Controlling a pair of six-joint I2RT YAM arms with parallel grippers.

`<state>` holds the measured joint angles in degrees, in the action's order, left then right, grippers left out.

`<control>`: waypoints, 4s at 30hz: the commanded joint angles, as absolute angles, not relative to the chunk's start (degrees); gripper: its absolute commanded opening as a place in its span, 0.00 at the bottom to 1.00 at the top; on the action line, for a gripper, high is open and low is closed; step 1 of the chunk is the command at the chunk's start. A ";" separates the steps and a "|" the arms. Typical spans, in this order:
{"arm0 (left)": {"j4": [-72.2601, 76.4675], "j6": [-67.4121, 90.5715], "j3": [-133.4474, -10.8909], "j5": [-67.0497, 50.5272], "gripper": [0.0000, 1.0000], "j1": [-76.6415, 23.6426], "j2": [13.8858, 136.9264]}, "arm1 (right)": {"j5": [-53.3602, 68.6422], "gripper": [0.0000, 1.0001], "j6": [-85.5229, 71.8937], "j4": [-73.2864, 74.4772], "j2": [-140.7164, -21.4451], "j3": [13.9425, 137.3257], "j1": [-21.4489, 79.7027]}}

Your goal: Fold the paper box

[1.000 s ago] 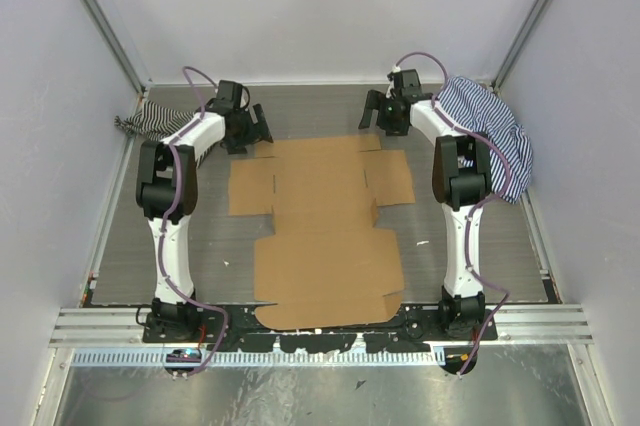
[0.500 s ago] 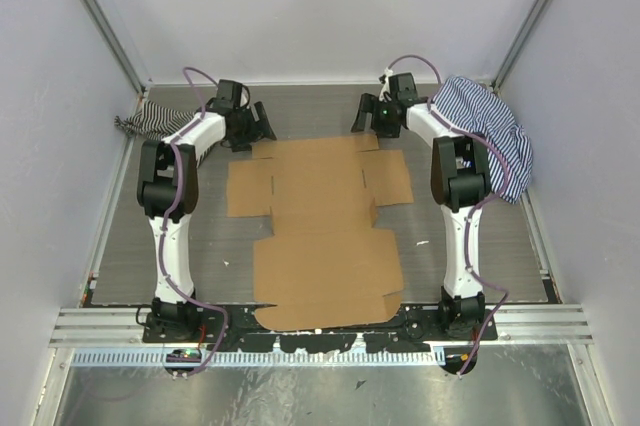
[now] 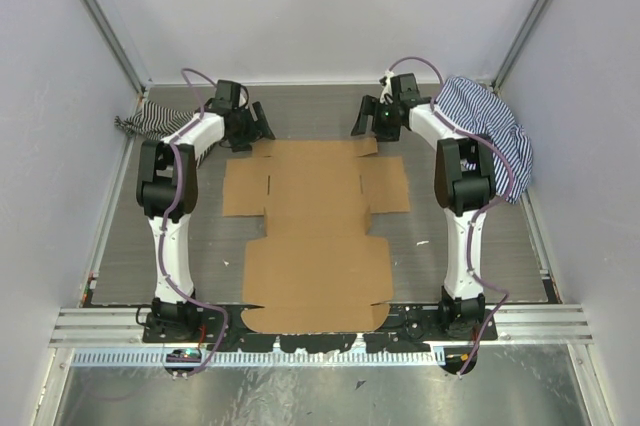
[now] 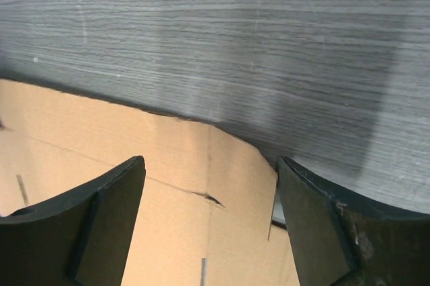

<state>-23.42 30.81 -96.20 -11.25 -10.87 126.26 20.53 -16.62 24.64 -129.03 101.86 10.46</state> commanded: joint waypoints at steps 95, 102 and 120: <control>-29.17 27.78 -100.98 -10.73 0.79 -13.39 129.41 | 22.15 0.82 -19.90 23.36 -134.49 102.30 16.70; -27.00 29.74 -99.49 -13.63 0.78 -13.43 126.83 | 21.67 0.82 -20.13 23.24 -134.83 102.33 16.68; -20.69 32.89 -95.93 -19.91 0.78 -13.51 122.68 | 21.57 0.82 -20.13 22.41 -134.58 100.65 16.48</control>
<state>-22.79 32.40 -97.06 -17.61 -13.26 125.38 23.97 -21.12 20.78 -131.66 102.59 16.49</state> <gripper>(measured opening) 0.778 0.813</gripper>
